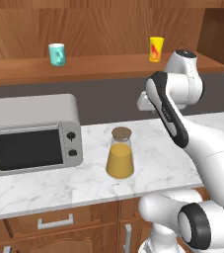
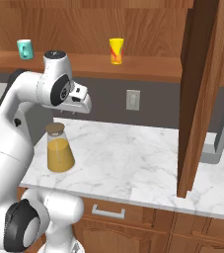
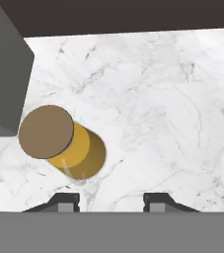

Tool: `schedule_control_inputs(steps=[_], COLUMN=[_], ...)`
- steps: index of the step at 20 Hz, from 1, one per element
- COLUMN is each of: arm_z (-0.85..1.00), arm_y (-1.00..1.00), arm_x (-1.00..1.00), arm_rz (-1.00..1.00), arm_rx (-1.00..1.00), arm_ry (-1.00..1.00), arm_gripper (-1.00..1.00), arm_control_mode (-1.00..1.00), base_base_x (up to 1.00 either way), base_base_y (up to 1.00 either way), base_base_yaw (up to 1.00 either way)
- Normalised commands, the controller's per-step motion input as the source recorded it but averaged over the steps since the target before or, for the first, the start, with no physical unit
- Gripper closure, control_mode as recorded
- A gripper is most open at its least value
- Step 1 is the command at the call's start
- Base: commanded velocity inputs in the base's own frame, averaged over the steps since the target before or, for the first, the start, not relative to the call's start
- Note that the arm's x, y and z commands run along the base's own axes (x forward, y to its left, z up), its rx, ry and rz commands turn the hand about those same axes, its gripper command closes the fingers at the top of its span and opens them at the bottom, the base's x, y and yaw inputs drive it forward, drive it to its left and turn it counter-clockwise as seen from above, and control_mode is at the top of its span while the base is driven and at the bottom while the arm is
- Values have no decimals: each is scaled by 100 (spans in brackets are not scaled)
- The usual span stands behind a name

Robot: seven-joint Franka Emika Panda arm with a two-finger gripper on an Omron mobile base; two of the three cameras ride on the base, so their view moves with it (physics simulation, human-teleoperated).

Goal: There is a tray on the dining counter. Grab the cup, mug, and pitcher and place them on the tray. The pitcher may be placed next to the tray if it cannot fit the tray.

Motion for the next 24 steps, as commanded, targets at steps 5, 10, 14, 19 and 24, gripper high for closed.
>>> schedule_control_inputs(steps=[5,10,14,19,24], arm_z=[7,18,20,23,30], arm_y=[-18,-28,-17,-10,-19], arm_x=[-12,-11,-3,0,0], arm_rz=[-1,-8,-14,-20,-19], arm_rx=[3,9,11,14,13], arm_ry=[0,0,-2,-6,-6], arm_gripper=[-100,-100,-100,-100,-100], arm_control_mode=[-100,-100,-100,-100,-100], base_base_x=[0,0,0,0,0], base_base_y=[0,0,0,0,0], base_base_yaw=[0,0,0,0,0])
